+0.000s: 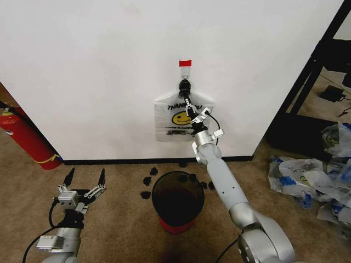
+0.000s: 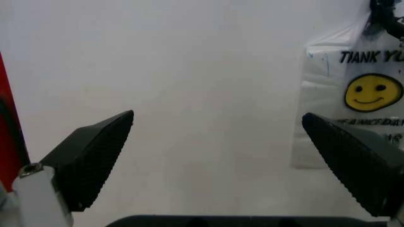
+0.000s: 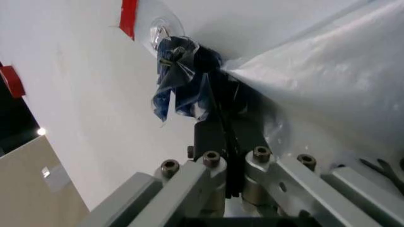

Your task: Pick up the garbage bag from the wall and place it over the trash bin.

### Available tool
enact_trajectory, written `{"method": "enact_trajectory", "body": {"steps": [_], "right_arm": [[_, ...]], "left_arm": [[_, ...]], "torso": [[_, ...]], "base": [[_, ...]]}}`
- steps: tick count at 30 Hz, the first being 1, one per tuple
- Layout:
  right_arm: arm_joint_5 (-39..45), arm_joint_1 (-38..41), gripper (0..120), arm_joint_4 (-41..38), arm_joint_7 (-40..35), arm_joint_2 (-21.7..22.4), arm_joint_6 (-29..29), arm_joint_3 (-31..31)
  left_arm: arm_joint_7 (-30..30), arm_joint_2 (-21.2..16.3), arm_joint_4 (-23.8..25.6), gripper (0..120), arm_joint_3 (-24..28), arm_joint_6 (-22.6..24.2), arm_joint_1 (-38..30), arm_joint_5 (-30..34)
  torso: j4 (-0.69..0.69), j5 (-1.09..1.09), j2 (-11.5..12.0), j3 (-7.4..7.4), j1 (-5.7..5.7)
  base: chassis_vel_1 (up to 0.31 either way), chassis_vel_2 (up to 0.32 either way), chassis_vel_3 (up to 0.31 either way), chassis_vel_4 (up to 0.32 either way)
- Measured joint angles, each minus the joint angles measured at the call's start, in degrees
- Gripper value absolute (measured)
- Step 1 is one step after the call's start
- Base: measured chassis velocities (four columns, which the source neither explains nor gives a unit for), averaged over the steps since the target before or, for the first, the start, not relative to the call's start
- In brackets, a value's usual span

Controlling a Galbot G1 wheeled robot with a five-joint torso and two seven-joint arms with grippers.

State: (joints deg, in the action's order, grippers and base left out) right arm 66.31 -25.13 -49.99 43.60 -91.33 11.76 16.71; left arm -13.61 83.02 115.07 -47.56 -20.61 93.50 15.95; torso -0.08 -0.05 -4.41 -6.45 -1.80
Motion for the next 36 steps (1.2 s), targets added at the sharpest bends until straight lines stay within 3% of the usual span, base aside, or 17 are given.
{"method": "enact_trajectory", "body": {"steps": [9,18,23,36], "right_arm": [[-0.5,-1.5,0,-1.2,-0.3,0.3,0.0,-0.7],[-2.0,-9.7,0,-9.7,2.1,5.6,-0.4,-3.2],[-3.3,-14.7,0,-13.7,5.2,9.3,-1.2,-1.9],[-6.3,-24.7,0,-15.0,15.6,14.7,-2.1,3.7]], "left_arm": [[0.0,0.2,0.1,100,-0.1,-0.2,0.2,0.0],[0.0,0.1,0.4,100,-0.2,-0.4,0.2,0.4],[0.0,0.0,0.5,100,0.0,-0.5,0.1,0.4],[0.0,-1.4,2.3,100,-0.1,-0.4,0.7,1.8]], "torso": [[0.0,0.0,0.0,0.0,0.0],[-0.01,0.0,0.0,0.01,0.01],[0.0,0.01,0.0,0.01,0.01],[0.01,0.01,0.0,0.01,0.01]], "base": [[0.0,0.0,0.0,0.0],[0.0,0.0,0.0,0.0],[0.0,0.0,0.0,0.0],[0.0,0.0,0.0,0.0]]}}
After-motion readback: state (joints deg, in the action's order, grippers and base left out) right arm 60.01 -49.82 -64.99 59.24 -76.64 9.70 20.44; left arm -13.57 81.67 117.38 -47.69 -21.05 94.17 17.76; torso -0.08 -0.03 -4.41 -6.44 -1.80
